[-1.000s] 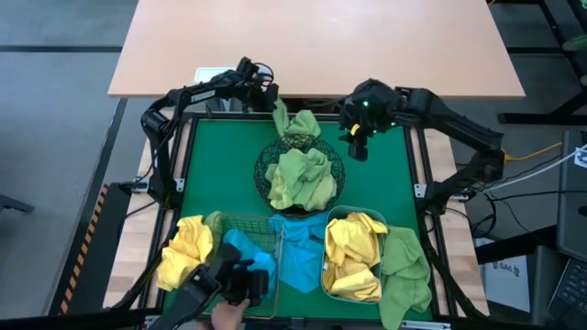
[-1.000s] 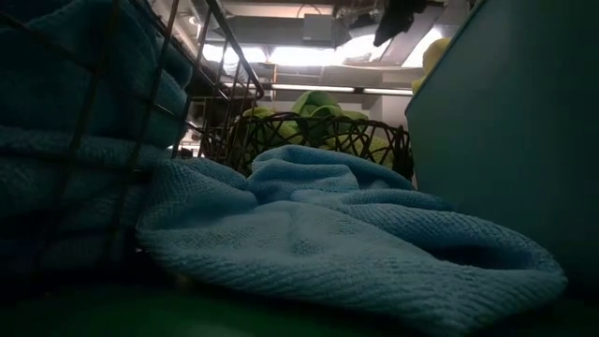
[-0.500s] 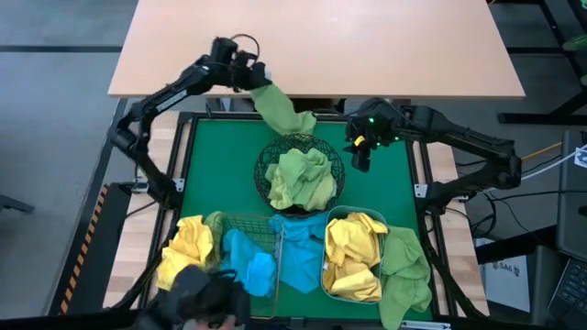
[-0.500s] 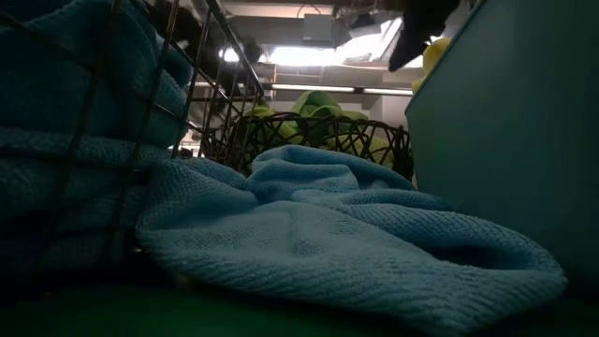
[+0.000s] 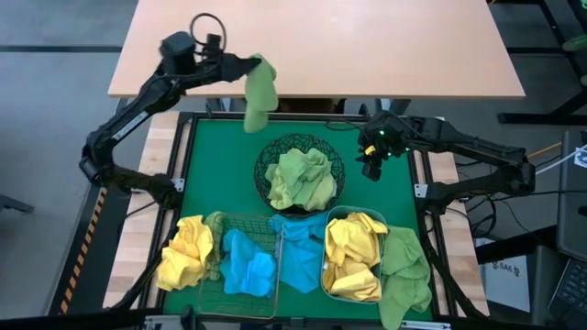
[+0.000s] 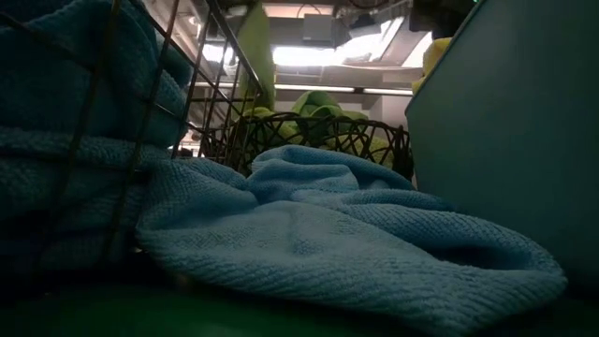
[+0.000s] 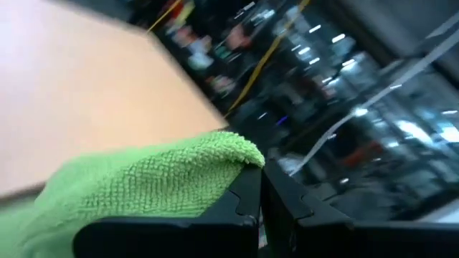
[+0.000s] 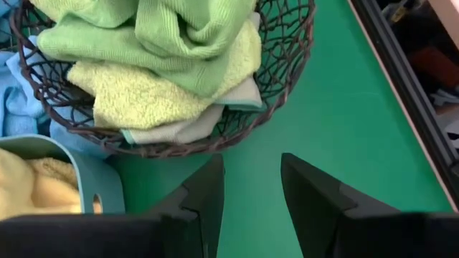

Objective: Sort microfiber towel by color & place in baskets
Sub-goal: Put the green microfiber cloth into the round wire basket

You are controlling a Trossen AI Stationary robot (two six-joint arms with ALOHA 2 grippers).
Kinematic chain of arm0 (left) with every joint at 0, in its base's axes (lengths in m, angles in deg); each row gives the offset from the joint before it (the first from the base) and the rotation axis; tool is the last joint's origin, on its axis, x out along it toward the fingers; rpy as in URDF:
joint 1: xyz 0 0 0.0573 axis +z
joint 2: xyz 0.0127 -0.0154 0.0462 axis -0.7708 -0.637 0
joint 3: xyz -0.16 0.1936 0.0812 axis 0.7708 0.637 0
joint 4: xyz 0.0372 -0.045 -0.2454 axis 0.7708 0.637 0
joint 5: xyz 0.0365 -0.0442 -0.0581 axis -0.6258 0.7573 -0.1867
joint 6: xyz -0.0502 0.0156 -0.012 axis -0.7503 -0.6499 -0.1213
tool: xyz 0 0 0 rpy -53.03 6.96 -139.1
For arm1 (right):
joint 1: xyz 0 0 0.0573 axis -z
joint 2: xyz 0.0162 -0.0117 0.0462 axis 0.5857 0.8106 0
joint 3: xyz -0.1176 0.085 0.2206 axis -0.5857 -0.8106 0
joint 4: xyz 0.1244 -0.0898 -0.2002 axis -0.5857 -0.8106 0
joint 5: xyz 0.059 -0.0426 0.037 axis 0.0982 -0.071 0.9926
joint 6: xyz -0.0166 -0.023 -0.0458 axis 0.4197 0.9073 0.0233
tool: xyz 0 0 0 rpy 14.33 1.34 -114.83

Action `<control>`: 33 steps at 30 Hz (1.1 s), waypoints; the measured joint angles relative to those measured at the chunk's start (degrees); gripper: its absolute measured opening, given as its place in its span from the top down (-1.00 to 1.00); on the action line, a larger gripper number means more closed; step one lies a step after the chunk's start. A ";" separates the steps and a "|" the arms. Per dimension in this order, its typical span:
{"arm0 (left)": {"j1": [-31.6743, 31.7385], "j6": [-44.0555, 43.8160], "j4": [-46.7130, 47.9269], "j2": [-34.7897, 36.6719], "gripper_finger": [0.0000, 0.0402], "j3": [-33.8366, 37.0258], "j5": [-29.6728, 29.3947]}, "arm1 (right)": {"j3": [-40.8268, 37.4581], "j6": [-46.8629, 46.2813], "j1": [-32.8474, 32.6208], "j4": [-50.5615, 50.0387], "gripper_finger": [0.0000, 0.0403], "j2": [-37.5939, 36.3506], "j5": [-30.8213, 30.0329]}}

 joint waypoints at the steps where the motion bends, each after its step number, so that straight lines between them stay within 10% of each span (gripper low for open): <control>1: -0.82 -0.67 -1.74 0.90 1.00 -0.01 -0.14 | -0.22 0.00 0.00 -0.03 0.31 -0.27 -0.02; 18: -18.68 -1.82 -6.37 6.48 1.00 0.00 -1.76 | -0.46 0.45 0.00 0.07 0.31 -0.67 -0.03; 33: -33.01 7.88 33.15 -3.64 1.00 0.07 -29.25 | -0.49 0.47 -0.07 -0.20 0.31 -3.72 6.46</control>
